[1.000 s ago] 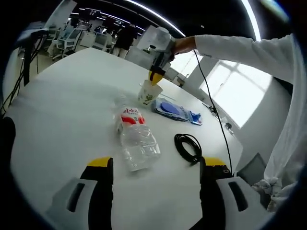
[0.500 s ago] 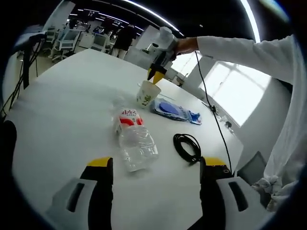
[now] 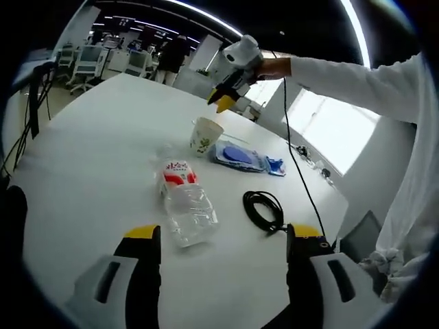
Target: Arrange the tabletop items into an orderly group along one side of the table until the central work area is clear of visible clutter.
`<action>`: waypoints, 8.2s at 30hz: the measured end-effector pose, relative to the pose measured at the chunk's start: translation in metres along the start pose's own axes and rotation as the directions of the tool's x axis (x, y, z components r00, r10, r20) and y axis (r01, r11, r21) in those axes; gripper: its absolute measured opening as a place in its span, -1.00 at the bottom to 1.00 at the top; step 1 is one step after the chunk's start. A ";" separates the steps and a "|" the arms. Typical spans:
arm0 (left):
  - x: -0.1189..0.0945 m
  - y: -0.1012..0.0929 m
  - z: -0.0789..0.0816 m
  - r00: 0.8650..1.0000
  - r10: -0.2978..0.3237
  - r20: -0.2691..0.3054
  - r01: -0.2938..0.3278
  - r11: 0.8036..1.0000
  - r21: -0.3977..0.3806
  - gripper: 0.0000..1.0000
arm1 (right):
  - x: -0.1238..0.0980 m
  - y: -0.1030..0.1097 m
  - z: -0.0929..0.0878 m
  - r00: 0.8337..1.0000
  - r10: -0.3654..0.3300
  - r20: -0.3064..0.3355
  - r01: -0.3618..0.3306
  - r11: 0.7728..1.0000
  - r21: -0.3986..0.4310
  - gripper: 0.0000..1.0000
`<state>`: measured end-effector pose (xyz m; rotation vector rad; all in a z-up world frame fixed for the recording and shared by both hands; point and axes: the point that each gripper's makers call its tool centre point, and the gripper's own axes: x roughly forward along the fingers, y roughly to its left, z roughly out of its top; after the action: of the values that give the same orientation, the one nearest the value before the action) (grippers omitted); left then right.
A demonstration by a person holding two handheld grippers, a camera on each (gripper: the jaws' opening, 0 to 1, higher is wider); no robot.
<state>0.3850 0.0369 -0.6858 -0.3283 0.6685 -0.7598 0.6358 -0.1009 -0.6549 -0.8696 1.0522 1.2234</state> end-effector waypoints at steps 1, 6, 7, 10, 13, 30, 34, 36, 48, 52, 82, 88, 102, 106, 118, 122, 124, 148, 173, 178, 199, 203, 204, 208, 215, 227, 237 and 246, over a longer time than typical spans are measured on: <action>-0.001 0.000 0.000 1.000 0.001 -0.004 -0.001 1.000 0.005 0.53 | -0.002 0.001 0.000 1.000 -0.009 0.017 0.009 1.000 0.008 -0.29; -0.004 0.000 0.004 1.000 0.006 -0.005 -0.006 1.000 0.016 0.54 | -0.013 0.006 0.001 0.996 -0.047 0.077 0.045 0.998 0.033 -0.25; -0.004 0.000 0.005 1.000 0.008 -0.008 -0.008 1.000 0.022 0.54 | -0.016 0.008 0.002 0.994 -0.058 0.096 0.054 0.998 0.044 -0.24; -0.007 0.000 0.008 1.000 0.010 -0.007 -0.010 1.000 0.028 0.55 | -0.025 0.012 0.003 0.986 -0.083 0.141 0.075 0.995 0.062 -0.24; -0.008 0.000 0.011 1.000 0.012 -0.012 -0.012 0.999 0.043 0.55 | -0.033 0.018 0.005 0.976 -0.107 0.188 0.091 0.992 0.089 -0.24; -0.012 -0.016 0.025 0.999 -0.012 -0.034 0.016 0.994 0.104 0.56 | -0.079 0.075 -0.016 0.893 -0.239 0.381 0.141 0.953 0.268 -0.25; -0.012 -0.022 0.027 0.999 -0.023 -0.039 0.028 0.993 0.119 0.55 | -0.083 0.094 -0.023 0.867 -0.266 0.422 0.120 0.932 0.342 -0.27; -0.012 -0.027 0.028 0.999 -0.029 -0.046 0.034 0.991 0.132 0.55 | -0.080 0.106 -0.029 0.859 -0.275 0.432 0.111 0.923 0.368 -0.28; -0.006 -0.048 0.027 0.995 -0.059 -0.086 0.073 0.982 0.176 0.55 | -0.048 0.170 -0.090 0.840 -0.344 0.421 0.041 0.812 0.583 -0.30; 0.002 -0.057 0.027 0.992 -0.077 -0.104 0.096 0.977 0.192 0.55 | -0.042 0.180 -0.108 0.828 -0.381 0.413 0.026 0.760 0.649 -0.30; 0.113 -0.097 0.009 0.947 -0.144 -0.289 0.224 0.938 0.266 0.41 | 0.028 0.219 -0.165 0.797 -0.525 0.299 -0.036 0.452 0.891 -0.26; 0.131 -0.084 -0.008 0.933 -0.070 -0.353 0.186 0.933 0.307 0.30 | 0.039 0.215 -0.166 0.805 -0.525 0.277 -0.009 0.455 0.890 -0.18; 0.159 -0.063 -0.024 0.911 0.058 -0.408 0.083 0.944 0.319 -0.18 | 0.058 0.214 -0.165 0.823 -0.506 0.259 -0.008 0.445 0.896 -0.38; 0.164 -0.061 -0.033 0.895 0.086 -0.439 0.084 0.932 0.354 -0.24 | 0.064 0.216 -0.163 0.832 -0.495 0.249 0.002 0.452 0.892 -0.48; 0.171 -0.059 -0.041 0.873 0.140 -0.467 0.067 0.914 0.400 -0.70 | 0.070 0.216 -0.162 0.833 -0.496 0.246 0.007 0.455 0.891 -0.77; 0.172 -0.060 -0.042 0.865 0.159 -0.475 0.058 0.910 0.411 -0.70 | 0.066 0.214 -0.162 0.825 -0.507 0.250 -0.013 0.425 0.905 -0.87; 0.173 -0.059 -0.042 0.863 0.160 -0.480 0.043 0.922 0.385 -0.72 | 0.064 0.213 -0.162 0.820 -0.514 0.252 -0.020 0.415 0.909 -0.91; 0.184 -0.071 -0.025 0.893 0.088 -0.441 0.019 0.973 0.232 -0.92 | 0.019 0.203 -0.165 0.761 -0.579 0.291 -0.058 0.386 0.921 -1.00; 0.218 -0.137 0.028 0.931 -0.015 -0.364 0.130 0.947 0.293 -0.93 | -0.057 0.192 -0.199 0.663 -0.700 0.266 -0.020 0.338 0.941 -1.00; 0.231 -0.153 0.036 0.930 -0.035 -0.366 0.160 0.935 0.317 -0.93 | -0.071 0.190 -0.212 0.640 -0.725 0.253 -0.019 0.315 0.949 -1.00; 0.286 -0.213 0.037 0.895 -0.085 -0.438 0.277 0.875 0.397 -0.93 | -0.094 0.184 -0.287 0.599 -0.779 0.182 -0.033 0.203 0.979 -1.00; 0.295 -0.218 0.031 0.884 -0.088 -0.459 0.293 0.869 0.399 -0.93 | -0.092 0.184 -0.299 0.602 -0.779 0.176 -0.039 0.192 0.981 -1.00; 0.297 -0.219 0.030 0.881 -0.087 -0.464 0.296 0.867 0.400 -0.93 | -0.092 0.184 -0.301 0.602 -0.779 0.176 -0.042 0.189 0.981 -1.00; 0.306 -0.224 0.026 0.873 -0.088 -0.479 0.308 0.862 0.402 -0.93 | -0.090 0.182 -0.313 0.602 -0.780 0.170 -0.059 0.169 0.984 -1.00; 0.321 -0.227 0.015 0.855 -0.076 -0.512 0.318 0.858 0.403 -0.93 | -0.080 0.180 -0.331 0.610 -0.776 0.163 -0.083 0.142 0.986 -1.00; 0.341 -0.223 -0.004 0.823 -0.055 -0.565 0.320 0.867 0.383 -0.93 | -0.058 0.174 -0.353 0.636 -0.754 0.165 -0.132 0.105 0.986 -1.00; 0.354 -0.214 -0.017 0.804 -0.044 -0.593 0.313 0.879 0.360 -0.93 | -0.034 0.165 -0.372 0.663 -0.730 0.165 -0.141 0.095 0.985 -1.00; 0.362 -0.211 -0.024 0.799 -0.043 -0.600 0.299 0.894 0.334 -0.92 | -0.025 0.162 -0.382 0.669 -0.724 0.165 -0.152 0.084 0.985 -1.00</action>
<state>0.4518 -0.3716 -0.7561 0.2616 1.0365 -1.1797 0.4155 -0.4422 -0.7420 0.4652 0.7115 0.1006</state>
